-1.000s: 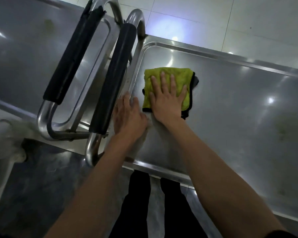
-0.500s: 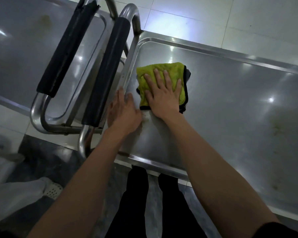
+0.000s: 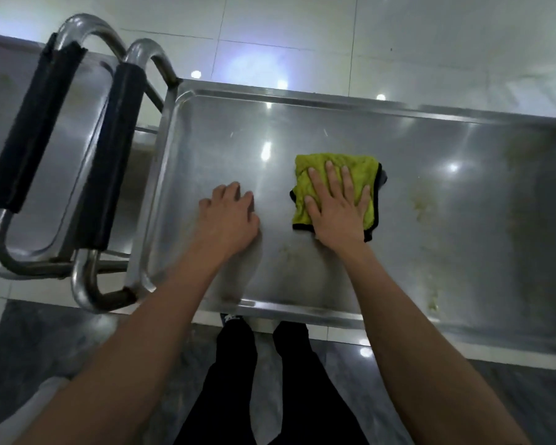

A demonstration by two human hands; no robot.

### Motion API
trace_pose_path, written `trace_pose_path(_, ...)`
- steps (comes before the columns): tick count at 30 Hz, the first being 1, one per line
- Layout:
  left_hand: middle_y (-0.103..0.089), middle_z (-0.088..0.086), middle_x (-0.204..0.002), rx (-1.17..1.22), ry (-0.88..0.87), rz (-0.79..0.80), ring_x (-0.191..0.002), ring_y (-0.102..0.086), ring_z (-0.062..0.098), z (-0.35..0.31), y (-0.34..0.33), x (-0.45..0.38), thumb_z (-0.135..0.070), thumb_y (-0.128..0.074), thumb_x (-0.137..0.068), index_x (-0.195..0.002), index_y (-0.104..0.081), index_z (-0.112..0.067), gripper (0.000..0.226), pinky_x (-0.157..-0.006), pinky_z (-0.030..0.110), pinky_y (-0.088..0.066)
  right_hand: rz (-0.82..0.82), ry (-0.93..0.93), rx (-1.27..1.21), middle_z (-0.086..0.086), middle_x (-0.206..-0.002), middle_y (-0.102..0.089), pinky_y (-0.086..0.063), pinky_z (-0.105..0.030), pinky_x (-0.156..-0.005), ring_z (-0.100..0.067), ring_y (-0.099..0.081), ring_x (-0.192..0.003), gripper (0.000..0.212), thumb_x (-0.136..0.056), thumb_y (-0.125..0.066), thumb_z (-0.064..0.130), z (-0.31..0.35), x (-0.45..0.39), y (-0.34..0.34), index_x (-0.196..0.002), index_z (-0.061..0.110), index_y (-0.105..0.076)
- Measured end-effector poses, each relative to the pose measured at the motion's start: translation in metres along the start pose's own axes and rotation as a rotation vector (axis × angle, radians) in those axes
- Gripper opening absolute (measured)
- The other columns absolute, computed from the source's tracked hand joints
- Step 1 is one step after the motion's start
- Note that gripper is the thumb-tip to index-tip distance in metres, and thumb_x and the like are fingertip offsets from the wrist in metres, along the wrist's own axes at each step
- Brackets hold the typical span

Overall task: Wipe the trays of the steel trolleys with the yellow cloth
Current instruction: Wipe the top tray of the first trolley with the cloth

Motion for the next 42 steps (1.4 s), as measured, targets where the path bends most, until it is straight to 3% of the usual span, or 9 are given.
trace_pose_path(7, -0.027, 0.005, -0.161, -0.018, 0.014, -0.001, -0.146, -0.026, 0.030, 0.008, -0.006, 0.000, -0.040, -0.045, -0.095, -0.148, -0.039, -0.027, 0.055, -0.112, 0.058, -0.030, -0.035, -0.127, -0.020, 0.010, -0.168, -0.003, 0.000, -0.064, -0.119, -0.019, 0.001, -0.154, 0.058, -0.103, -0.030, 0.053, -0.075, 0.012, 0.012, -0.157, 0.046, -0.011)
trace_pose_path(12, -0.021, 0.004, -0.163, -0.075, 0.011, 0.010, -0.148, -0.022, 0.028, 0.011, -0.011, 0.005, -0.043, -0.043, -0.095, -0.152, -0.032, -0.028, 0.060, -0.111, 0.059, -0.029, -0.024, -0.142, 0.000, 0.007, -0.168, 0.002, 0.001, -0.066, -0.118, -0.023, 0.006, -0.154, 0.058, -0.103, -0.024, 0.052, -0.080, 0.017, 0.010, -0.157, 0.043, -0.004)
trace_pose_path(26, -0.016, 0.001, -0.165, 0.000, -0.093, -0.008, -0.150, -0.015, 0.026, 0.029, -0.009, 0.014, -0.038, -0.038, -0.098, -0.153, -0.027, -0.027, 0.057, -0.110, 0.060, -0.026, -0.023, -0.075, 0.030, 0.004, -0.168, 0.001, 0.000, -0.068, -0.116, -0.026, 0.005, -0.154, 0.058, -0.104, -0.023, 0.050, 0.045, 0.039, -0.029, -0.158, 0.040, -0.004)
trace_pose_path(30, -0.023, 0.005, -0.162, 0.098, -0.017, -0.077, -0.150, -0.018, 0.029, 0.069, -0.013, 0.052, -0.038, -0.044, -0.097, -0.149, -0.034, -0.026, 0.055, -0.115, 0.059, -0.026, -0.020, -0.074, 0.035, 0.003, -0.168, 0.002, 0.001, -0.068, -0.117, -0.027, 0.005, -0.154, 0.059, -0.104, -0.022, 0.051, 0.067, 0.039, -0.036, -0.158, 0.040, -0.002)
trace_pose_path(35, -0.035, 0.003, -0.150, 0.155, 0.074, -0.081, -0.142, -0.027, 0.028, 0.106, -0.016, 0.081, -0.034, -0.044, -0.093, -0.136, -0.044, -0.028, 0.044, -0.111, 0.056, -0.031, 0.000, -0.027, 0.023, 0.002, -0.168, 0.004, 0.002, -0.069, -0.116, -0.028, 0.007, -0.154, 0.058, -0.104, -0.019, 0.051, 0.111, 0.041, -0.046, -0.158, 0.040, -0.001)
trace_pose_path(42, -0.028, 0.009, -0.155, 0.198, 0.188, -0.075, -0.146, -0.019, 0.030, 0.123, -0.026, 0.093, -0.032, -0.046, -0.096, -0.139, -0.044, -0.022, 0.045, -0.111, 0.054, -0.030, -0.001, 0.060, 0.033, 0.000, -0.169, 0.001, 0.002, -0.070, -0.115, -0.031, 0.005, -0.154, 0.057, -0.104, -0.017, 0.050, 0.176, 0.046, -0.060, -0.159, 0.037, -0.004)
Point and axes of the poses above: each hand's wrist, its own x-axis away from the middle knuckle, its own y-axis out of the back of the hand, z = x × y, the point moved 6 cm from there along -x, towards the middle knuckle
